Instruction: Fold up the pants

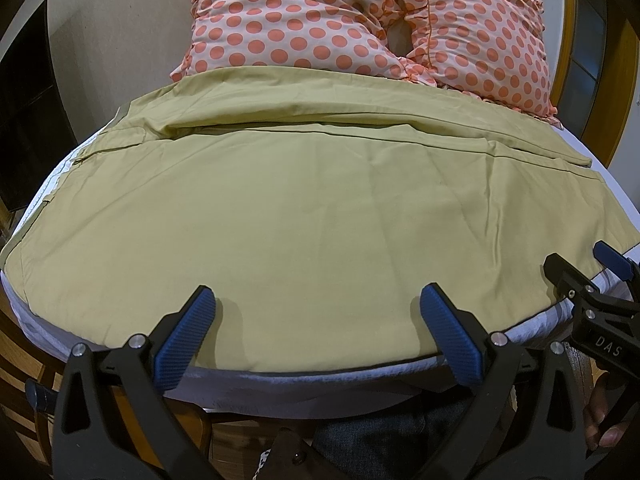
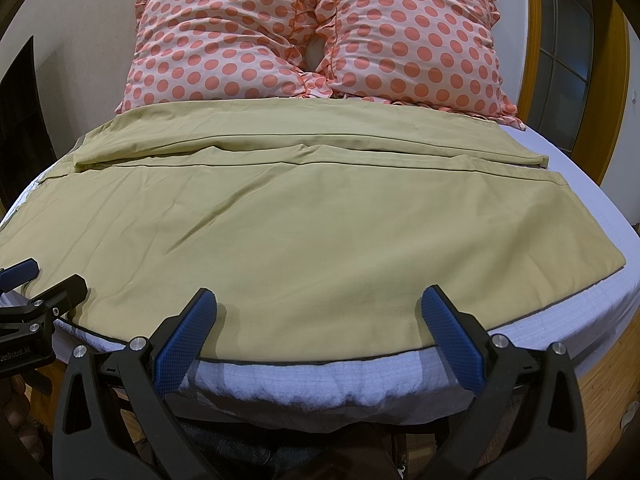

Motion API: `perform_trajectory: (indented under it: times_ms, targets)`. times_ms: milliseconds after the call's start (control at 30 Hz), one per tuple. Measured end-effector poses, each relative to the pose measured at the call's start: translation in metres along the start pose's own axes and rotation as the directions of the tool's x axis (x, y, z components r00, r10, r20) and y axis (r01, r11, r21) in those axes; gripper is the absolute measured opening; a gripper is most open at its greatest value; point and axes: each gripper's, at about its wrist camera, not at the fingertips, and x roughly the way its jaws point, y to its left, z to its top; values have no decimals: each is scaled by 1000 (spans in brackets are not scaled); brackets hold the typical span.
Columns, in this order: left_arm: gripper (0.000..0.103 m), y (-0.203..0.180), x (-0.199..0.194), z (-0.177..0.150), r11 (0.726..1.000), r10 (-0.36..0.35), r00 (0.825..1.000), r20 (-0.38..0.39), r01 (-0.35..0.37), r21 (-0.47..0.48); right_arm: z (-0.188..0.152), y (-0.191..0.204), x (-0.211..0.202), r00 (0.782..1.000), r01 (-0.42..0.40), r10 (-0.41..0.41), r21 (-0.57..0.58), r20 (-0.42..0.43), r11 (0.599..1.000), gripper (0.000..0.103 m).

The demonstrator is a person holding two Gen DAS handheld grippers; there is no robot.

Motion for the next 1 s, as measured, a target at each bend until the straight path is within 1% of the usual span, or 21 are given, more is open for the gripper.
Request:
perform_trajectory:
  times_ms: [467, 567, 633, 667, 700, 767, 833, 867, 900, 933, 967, 1000]
  targets:
    - [101, 0, 0, 0, 1000, -1, 1000, -1, 1, 0, -1, 0, 2, 1000, -3, 3, -7, -7, 1000, 102]
    - [101, 0, 1, 1, 1000, -3, 1000, -7, 3, 4, 1, -2, 2, 1000, -23, 23, -25, -10, 999, 102]
    - [101, -2, -1, 4, 1000, -5, 1000, 2, 5, 11, 7, -5, 6, 998, -52, 50, -44, -39, 998, 102]
    - [101, -1, -1, 2, 1000, -9, 1000, 13, 9, 14, 15, -12, 8, 996, -58, 55, -39, -73, 998, 102]
    - [101, -1, -2, 1, 1000, -11, 1000, 20, 11, 19, 27, -23, 8, 996, -50, 49, -18, -79, 999, 102]
    - [101, 0, -1, 4, 1000, -4, 1000, 19, 3, 31, 57, -52, 5, 999, -23, 25, 48, -46, 999, 102]
    - [101, 3, -4, 12, 999, 34, 998, 47, -36, 37, 100, -92, 10, 999, 22, -18, 169, -27, 985, 102]
    - [101, 8, -6, 18, 999, 34, 997, 71, -36, 27, 115, -107, 15, 999, 39, -33, 220, -29, 975, 102]
    - [101, 12, -9, 23, 999, 27, 996, 88, -29, 14, 137, -128, 26, 997, 78, -68, 294, -41, 953, 102]
    - [101, 17, -11, 28, 1000, 16, 994, 104, -16, -2, 150, -142, 37, 994, 104, -92, 338, -53, 935, 102]
    - [101, 23, -13, 36, 1000, -1, 992, 123, 4, -23, 170, -162, 56, 988, 151, -129, 396, -80, 906, 101]
    - [101, 27, -13, 42, 999, -7, 991, 134, 12, -36, 189, -178, 78, 979, 201, -164, 437, -122, 877, 90]
